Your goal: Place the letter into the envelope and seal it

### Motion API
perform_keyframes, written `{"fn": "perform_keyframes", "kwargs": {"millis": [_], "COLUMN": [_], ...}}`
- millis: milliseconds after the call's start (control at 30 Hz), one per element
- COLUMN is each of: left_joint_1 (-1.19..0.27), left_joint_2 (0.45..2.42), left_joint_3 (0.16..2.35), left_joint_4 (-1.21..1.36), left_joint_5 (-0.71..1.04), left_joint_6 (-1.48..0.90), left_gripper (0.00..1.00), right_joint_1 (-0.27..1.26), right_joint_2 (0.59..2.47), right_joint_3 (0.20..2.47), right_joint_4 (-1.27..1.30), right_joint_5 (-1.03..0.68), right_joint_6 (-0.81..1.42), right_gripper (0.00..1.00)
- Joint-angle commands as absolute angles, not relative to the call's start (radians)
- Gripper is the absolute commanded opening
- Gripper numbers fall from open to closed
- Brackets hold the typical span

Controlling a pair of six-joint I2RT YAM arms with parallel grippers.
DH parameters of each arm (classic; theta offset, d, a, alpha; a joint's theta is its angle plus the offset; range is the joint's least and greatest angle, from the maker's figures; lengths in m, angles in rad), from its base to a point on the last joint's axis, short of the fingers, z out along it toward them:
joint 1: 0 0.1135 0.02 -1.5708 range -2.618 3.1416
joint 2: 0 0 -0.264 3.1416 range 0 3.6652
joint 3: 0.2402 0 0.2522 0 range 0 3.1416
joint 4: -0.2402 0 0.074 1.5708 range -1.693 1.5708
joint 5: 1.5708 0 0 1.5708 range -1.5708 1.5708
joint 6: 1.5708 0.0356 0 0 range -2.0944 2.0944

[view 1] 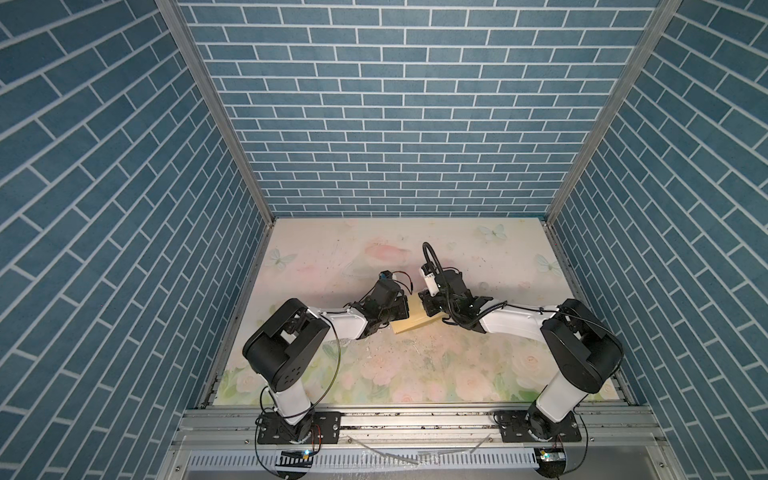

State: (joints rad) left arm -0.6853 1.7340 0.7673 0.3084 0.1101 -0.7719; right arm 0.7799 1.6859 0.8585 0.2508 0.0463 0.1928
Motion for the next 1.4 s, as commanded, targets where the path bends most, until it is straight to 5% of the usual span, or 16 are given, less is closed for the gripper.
{"fn": "perform_keyframes", "kwargs": {"millis": [0, 1367], "left_joint_1": [-0.683, -0.683], "left_joint_2": [1.755, 1.829], "left_joint_3": [0.755, 0.707], "left_joint_4": [0.310, 0.181], "left_joint_5": [0.122, 0.000], "left_joint_6": [-0.788, -0.762], "left_gripper": [0.00, 0.00], "right_joint_1": [0.796, 0.785], "right_joint_2": [1.721, 1.714], "right_joint_3": [0.882, 0.917], "right_joint_4": [0.208, 0.076], "right_joint_5": [0.003, 0.292], "right_joint_6": [0.167, 0.126], "right_gripper": [0.00, 0.00]}}
